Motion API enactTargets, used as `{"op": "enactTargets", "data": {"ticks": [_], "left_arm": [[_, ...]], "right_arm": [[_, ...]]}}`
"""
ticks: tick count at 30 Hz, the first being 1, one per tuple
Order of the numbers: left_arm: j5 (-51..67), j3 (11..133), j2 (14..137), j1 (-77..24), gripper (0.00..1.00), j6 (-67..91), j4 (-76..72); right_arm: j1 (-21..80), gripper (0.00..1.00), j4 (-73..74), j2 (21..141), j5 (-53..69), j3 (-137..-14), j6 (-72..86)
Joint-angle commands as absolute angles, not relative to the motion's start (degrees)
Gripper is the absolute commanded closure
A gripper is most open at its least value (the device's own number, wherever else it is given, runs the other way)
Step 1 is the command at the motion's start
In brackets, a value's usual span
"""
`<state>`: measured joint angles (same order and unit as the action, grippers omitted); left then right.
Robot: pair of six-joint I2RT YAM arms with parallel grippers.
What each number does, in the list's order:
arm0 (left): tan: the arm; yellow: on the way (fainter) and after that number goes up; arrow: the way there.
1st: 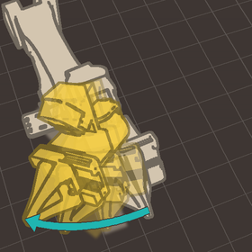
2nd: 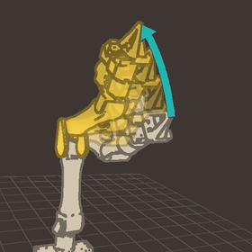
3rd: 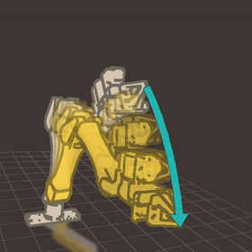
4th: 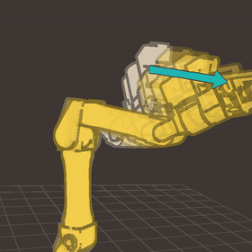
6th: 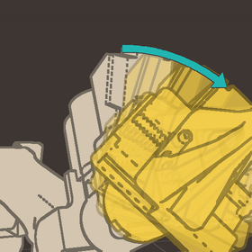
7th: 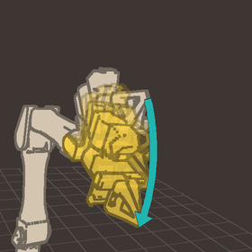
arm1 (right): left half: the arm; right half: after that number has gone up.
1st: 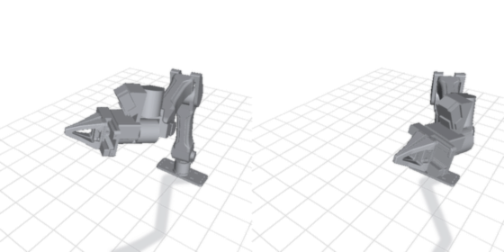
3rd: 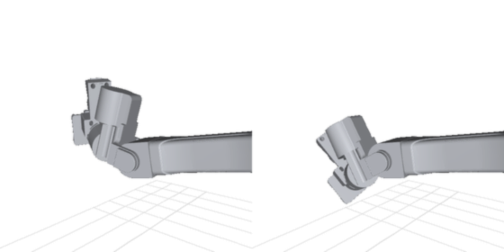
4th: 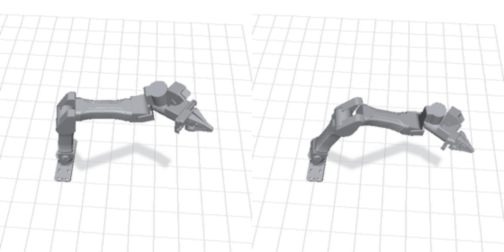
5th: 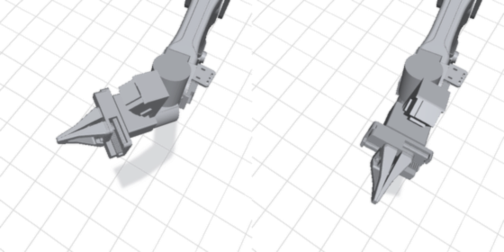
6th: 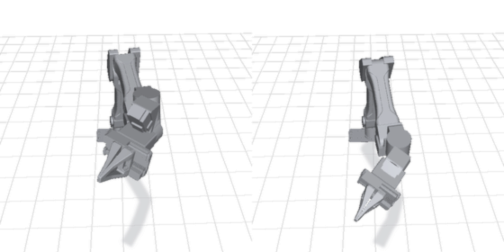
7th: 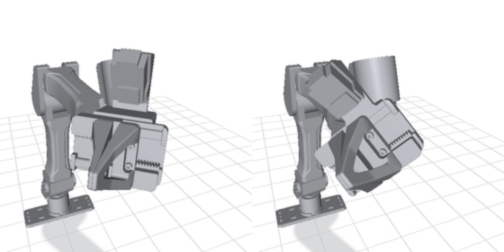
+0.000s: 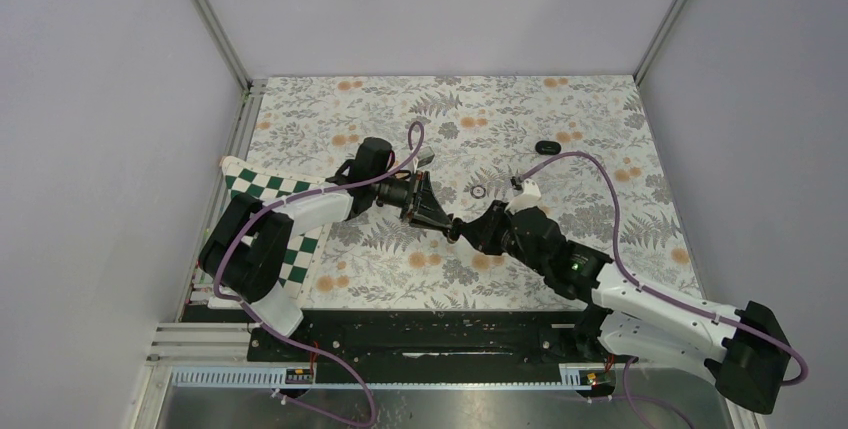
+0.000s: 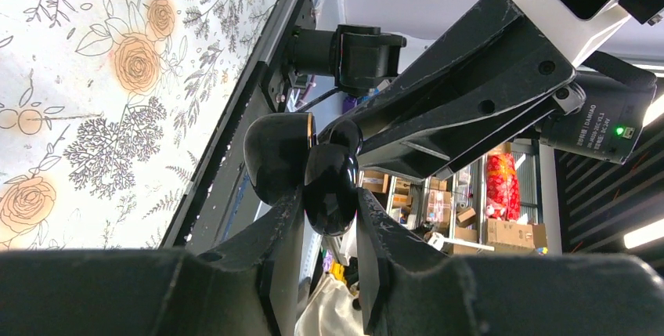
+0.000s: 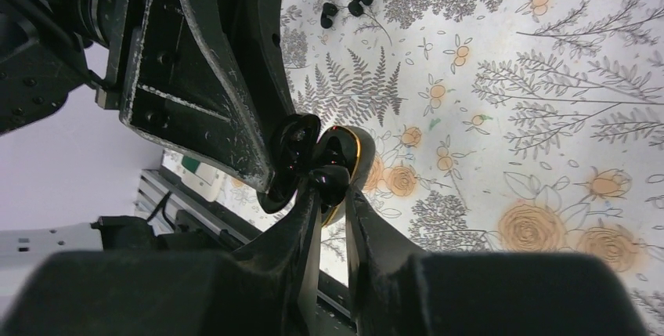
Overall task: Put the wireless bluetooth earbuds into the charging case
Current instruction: Pick up the right earbud from the right side groove of the charging case, then insert the right earbud into the left side groove of the charging case.
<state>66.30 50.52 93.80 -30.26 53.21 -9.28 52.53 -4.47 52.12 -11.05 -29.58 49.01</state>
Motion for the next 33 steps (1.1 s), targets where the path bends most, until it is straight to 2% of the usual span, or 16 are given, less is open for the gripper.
{"op": "enactTargets", "data": {"ticks": [1, 5, 14, 18, 25, 33], "left_arm": [[69.99, 50.46, 91.47, -30.12, 1.00, 52.33, -11.73], [70.75, 51.31, 91.06, -30.15, 1.00, 49.19, -7.76], [72.36, 55.35, 90.12, -30.31, 1.00, 38.13, 5.27], [71.28, 55.79, 89.84, -30.32, 1.00, 37.06, 6.98], [66.70, 56.20, 90.05, -30.49, 1.00, 38.85, 7.06], [62.31, 54.67, 89.98, -30.73, 1.00, 50.20, -0.44]], "right_arm": [[52.29, 0.98, -2.29, 49.64, -13.01, -32.23, 43.60], [52.00, 1.00, 3.69, 46.96, -13.05, -34.65, 36.07], [51.39, 1.00, 5.06, 44.84, -3.12, -37.17, 19.54], [51.42, 1.00, 7.17, 45.69, -2.72, -38.96, 14.96], [51.49, 1.00, 7.13, 50.09, -4.39, -41.61, 20.31], [52.66, 1.00, 10.32, 52.54, -15.51, -42.92, 29.69]]}}
